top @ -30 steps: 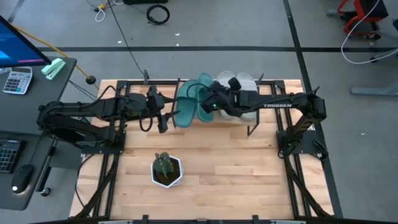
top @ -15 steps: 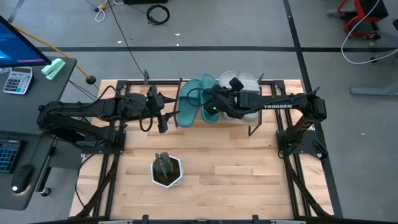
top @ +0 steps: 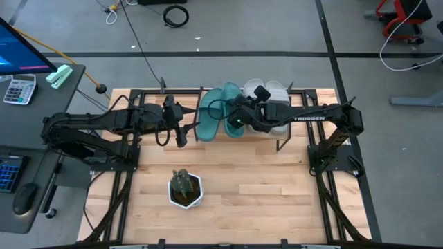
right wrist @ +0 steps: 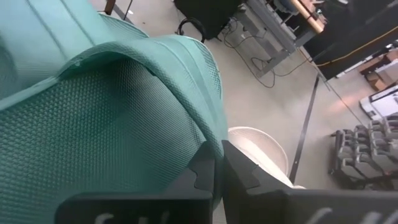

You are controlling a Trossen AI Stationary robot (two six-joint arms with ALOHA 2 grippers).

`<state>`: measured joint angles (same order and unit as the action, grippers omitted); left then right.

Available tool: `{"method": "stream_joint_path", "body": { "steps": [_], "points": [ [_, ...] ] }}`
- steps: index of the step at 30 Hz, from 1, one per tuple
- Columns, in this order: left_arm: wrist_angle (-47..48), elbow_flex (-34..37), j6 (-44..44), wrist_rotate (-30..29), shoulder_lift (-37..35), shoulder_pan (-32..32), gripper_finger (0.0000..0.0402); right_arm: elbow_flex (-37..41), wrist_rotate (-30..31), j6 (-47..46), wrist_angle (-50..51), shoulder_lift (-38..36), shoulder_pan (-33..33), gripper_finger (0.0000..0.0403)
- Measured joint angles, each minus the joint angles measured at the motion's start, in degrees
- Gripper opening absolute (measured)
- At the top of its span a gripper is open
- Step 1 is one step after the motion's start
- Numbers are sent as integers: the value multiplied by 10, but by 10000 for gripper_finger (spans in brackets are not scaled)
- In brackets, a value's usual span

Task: Pick and place slides into the shelf
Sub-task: Put the green slide on the shelf

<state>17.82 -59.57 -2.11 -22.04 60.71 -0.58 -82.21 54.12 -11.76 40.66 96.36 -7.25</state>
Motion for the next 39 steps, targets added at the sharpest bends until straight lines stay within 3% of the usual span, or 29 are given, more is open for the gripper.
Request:
{"method": "stream_joint_path", "body": {
  "steps": [9, 24, 39],
  "points": [
    [0, 0, 0, 0, 0, 0, 231, -4, 15, 45, -49, 0, 3, 9],
    [0, 0, 0, 0, 0, 0, 231, -4, 15, 40, -61, 0, -24, 9],
    [0, 0, 0, 0, 0, 0, 231, 33, -38, 33, -56, -2, -58, 9]
  ]
}}
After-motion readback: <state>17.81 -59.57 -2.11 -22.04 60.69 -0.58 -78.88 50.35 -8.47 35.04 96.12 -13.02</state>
